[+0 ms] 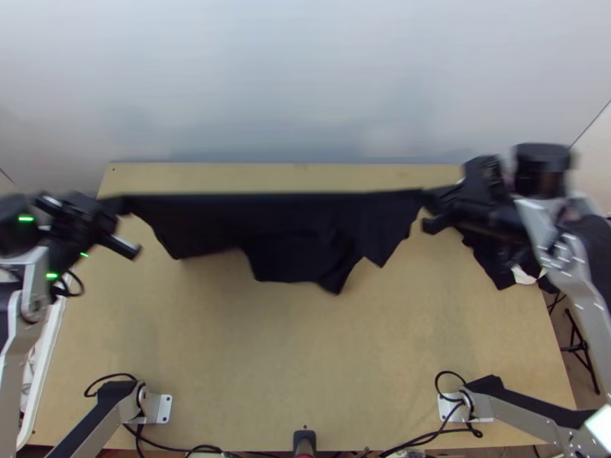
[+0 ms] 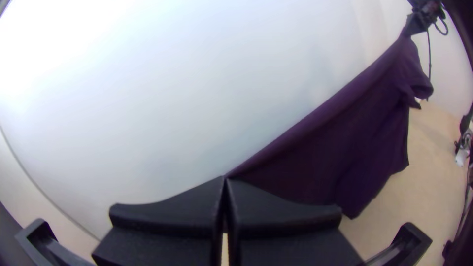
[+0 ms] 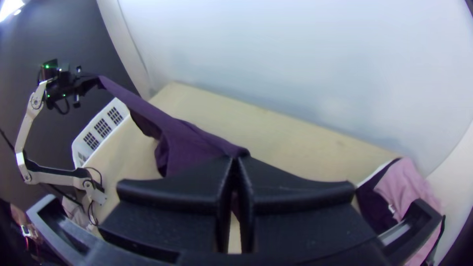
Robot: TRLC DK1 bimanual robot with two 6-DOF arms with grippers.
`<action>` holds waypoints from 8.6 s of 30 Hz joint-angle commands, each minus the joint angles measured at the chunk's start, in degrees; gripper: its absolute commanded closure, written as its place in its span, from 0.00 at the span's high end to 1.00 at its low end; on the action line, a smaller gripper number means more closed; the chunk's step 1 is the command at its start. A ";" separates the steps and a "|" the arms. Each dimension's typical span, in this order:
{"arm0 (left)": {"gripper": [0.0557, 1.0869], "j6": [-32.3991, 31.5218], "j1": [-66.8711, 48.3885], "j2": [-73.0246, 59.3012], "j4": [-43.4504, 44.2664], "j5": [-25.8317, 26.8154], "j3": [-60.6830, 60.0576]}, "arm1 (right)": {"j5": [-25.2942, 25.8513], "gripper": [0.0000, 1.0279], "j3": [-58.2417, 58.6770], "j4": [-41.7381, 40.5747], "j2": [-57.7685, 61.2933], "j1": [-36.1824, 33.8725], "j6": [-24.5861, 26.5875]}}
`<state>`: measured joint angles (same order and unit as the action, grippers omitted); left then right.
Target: Fold the t-shirt
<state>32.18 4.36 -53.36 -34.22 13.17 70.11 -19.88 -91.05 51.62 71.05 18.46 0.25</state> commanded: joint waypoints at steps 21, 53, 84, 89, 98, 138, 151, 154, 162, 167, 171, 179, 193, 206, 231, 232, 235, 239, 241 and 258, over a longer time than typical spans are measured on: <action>0.04 -22.34 5.04 20.32 4.16 10.56 13.30 | 0.46 0.03 -17.32 0.24 -22.97 -5.71 -3.06; 0.04 0.60 -1.81 -29.69 29.91 3.97 -17.28 | -0.42 0.03 9.92 -17.69 30.20 -7.03 9.15; 0.04 2.09 2.67 -58.61 17.52 -7.81 9.70 | 6.87 0.03 -37.10 4.81 64.75 -1.50 7.75; 0.04 2.36 3.99 -51.23 15.06 -3.50 6.01 | 6.78 0.03 -33.32 8.41 59.30 -0.70 7.75; 0.04 6.22 -1.20 -41.65 7.94 -0.51 2.32 | 6.61 0.03 -18.38 8.41 49.28 1.49 8.54; 0.96 14.05 -0.58 -37.78 5.65 -1.74 -9.46 | 6.70 0.81 -3.53 8.59 43.30 0.35 8.80; 0.94 22.31 0.74 -24.16 -6.12 2.48 -8.49 | 6.87 0.96 3.42 14.13 29.15 -0.88 13.64; 0.93 29.25 -5.15 -15.81 -11.75 1.51 -13.68 | 7.22 0.93 7.99 15.71 23.44 2.20 15.48; 0.93 38.04 -19.39 -3.59 -28.36 -2.80 -15.61 | 8.01 0.93 19.50 18.17 13.42 7.73 20.14; 0.93 38.39 -22.91 -3.24 -29.94 -4.20 -17.72 | 8.10 0.94 24.34 19.66 10.16 14.06 22.51; 0.93 36.99 -26.95 -3.06 -29.33 -5.35 -20.80 | 8.01 0.93 26.27 20.02 9.37 17.31 22.51; 0.93 28.20 -35.83 -3.15 -24.32 -7.98 -25.28 | 8.01 0.93 28.99 19.93 9.37 24.70 19.96; 0.90 12.90 -50.94 -4.20 -28.01 -10.44 -29.32 | 8.10 0.90 31.28 15.45 9.73 29.00 14.43; 0.90 6.58 -54.72 -4.47 -23.53 -15.37 -34.07 | 9.95 0.85 34.18 10.61 11.22 29.62 13.90; 0.80 4.11 -54.63 0.01 -24.05 -17.21 -40.49 | 14.34 0.53 37.96 1.47 15.35 31.11 13.55; 0.80 4.11 -54.55 0.10 -24.05 -17.30 -40.57 | 14.34 0.53 37.87 1.47 15.35 31.11 13.55; 0.80 3.94 -54.46 0.28 -23.61 -17.74 -41.28 | 14.43 0.49 37.87 1.21 15.53 31.20 13.64; 0.67 3.94 -54.02 0.89 -22.56 -18.62 -42.24 | 14.34 0.31 37.70 0.68 15.53 31.20 14.25; 0.56 4.11 -53.23 1.95 -22.47 -18.62 -41.72 | 14.34 0.22 37.61 0.68 15.61 31.29 14.60; 0.04 17.12 -27.74 9.15 -20.71 -5.61 -34.16 | 6.61 0.03 36.46 4.55 8.14 23.55 16.98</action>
<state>42.35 -39.42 -45.74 -54.87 -0.80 30.63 -8.23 -53.45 53.23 84.51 48.45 16.38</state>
